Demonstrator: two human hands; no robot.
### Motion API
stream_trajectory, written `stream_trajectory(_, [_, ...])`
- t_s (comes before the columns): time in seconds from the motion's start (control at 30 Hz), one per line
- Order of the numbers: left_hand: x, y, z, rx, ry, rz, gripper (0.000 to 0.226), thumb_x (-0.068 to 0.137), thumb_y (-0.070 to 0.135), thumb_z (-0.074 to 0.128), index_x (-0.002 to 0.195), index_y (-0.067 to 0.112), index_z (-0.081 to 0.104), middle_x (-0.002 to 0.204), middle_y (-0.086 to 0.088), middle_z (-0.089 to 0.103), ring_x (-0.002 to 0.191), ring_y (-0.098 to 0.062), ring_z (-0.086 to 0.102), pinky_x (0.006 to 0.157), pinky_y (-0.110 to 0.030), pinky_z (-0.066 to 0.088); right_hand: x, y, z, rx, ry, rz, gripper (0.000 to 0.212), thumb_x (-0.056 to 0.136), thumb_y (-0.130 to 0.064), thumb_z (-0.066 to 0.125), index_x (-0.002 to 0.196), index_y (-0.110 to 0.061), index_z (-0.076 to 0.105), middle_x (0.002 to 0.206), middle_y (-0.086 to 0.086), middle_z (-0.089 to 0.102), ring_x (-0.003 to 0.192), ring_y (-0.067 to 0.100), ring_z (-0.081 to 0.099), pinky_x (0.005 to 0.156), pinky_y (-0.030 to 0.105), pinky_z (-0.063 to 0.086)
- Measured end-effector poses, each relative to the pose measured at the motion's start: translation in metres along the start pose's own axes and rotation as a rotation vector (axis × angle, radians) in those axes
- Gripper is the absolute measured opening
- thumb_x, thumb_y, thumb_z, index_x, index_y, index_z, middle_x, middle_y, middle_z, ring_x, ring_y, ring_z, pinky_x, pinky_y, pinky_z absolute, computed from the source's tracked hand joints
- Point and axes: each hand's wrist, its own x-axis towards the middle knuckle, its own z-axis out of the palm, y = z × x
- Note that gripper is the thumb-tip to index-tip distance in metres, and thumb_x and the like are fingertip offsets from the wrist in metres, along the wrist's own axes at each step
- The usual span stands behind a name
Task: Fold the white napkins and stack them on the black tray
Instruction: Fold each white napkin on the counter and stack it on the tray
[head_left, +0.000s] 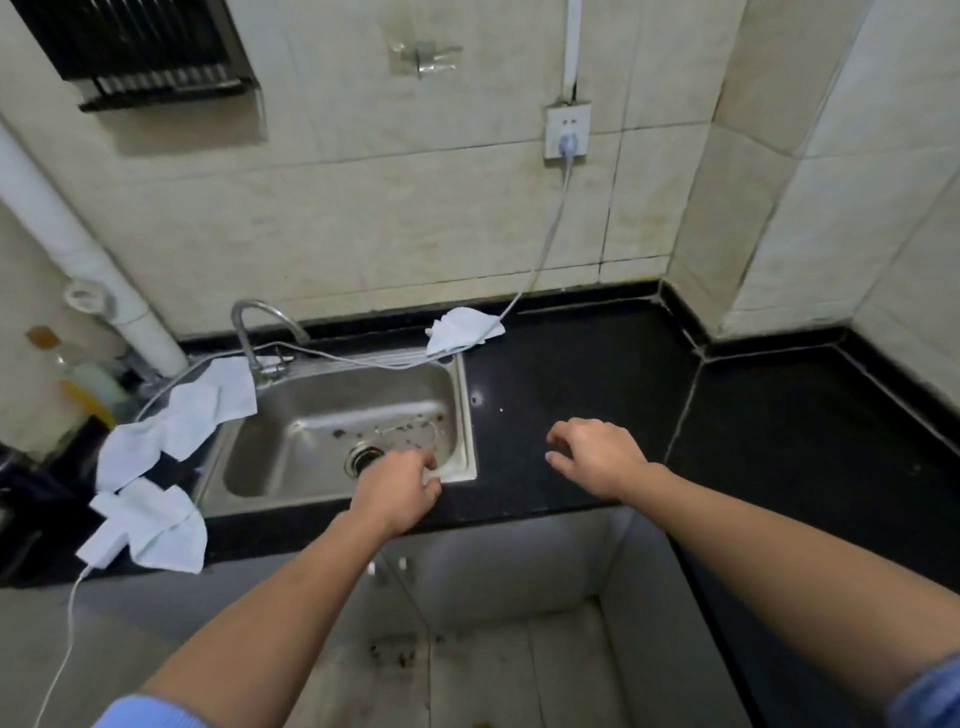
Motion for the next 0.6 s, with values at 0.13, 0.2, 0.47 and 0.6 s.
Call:
stream_trajectory(0.13, [0.072, -0.02, -0.015, 0.005, -0.001, 0.029, 0.03, 0.088, 0.033, 0.055, 0.115, 0.022, 0.061, 0.107, -0.005, 0.068, 0.101, -0.025, 0.061, 0.08, -0.033, 0.048, 0.057, -0.001, -0.007, 0.004, -0.01, 0.041, 0.031, 0.094, -0.045, 0.05, 0.118, -0.027, 0.057, 0.113, -0.003, 0.06, 0.099, 0.021, 0.06, 0.082, 0.037, 0.049])
stream_trajectory(0.2, [0.101, -0.028, -0.015, -0.023, -0.008, 0.037, 0.029, 0.088, 0.033, 0.056, 0.114, 0.022, 0.061, 0.108, -0.003, 0.067, 0.1, -0.023, 0.061, 0.08, -0.032, 0.047, 0.081, 0.003, -0.009, -0.002, -0.024, 0.056, 0.031, 0.093, -0.045, 0.051, 0.118, -0.027, 0.057, 0.113, -0.002, 0.061, 0.099, 0.022, 0.061, 0.083, 0.039, 0.051])
stream_trajectory(0.47, [0.224, -0.052, -0.002, -0.043, -0.072, -0.008, 0.025, 0.088, 0.033, 0.054, 0.108, 0.02, 0.062, 0.103, -0.001, 0.067, 0.095, -0.023, 0.06, 0.074, -0.034, 0.05, 0.203, 0.038, -0.001, 0.014, -0.097, 0.058, 0.032, 0.094, -0.045, 0.051, 0.119, -0.026, 0.057, 0.113, -0.003, 0.06, 0.098, 0.019, 0.061, 0.085, 0.038, 0.052])
stream_trajectory(0.6, [0.287, -0.057, 0.009, -0.034, -0.137, -0.082, 0.027, 0.088, 0.031, 0.054, 0.11, 0.019, 0.061, 0.105, -0.003, 0.066, 0.096, -0.024, 0.06, 0.072, -0.031, 0.047, 0.268, 0.057, 0.01, 0.059, -0.156, 0.036, 0.031, 0.094, -0.044, 0.05, 0.119, -0.027, 0.056, 0.114, -0.003, 0.059, 0.1, 0.018, 0.06, 0.086, 0.037, 0.051])
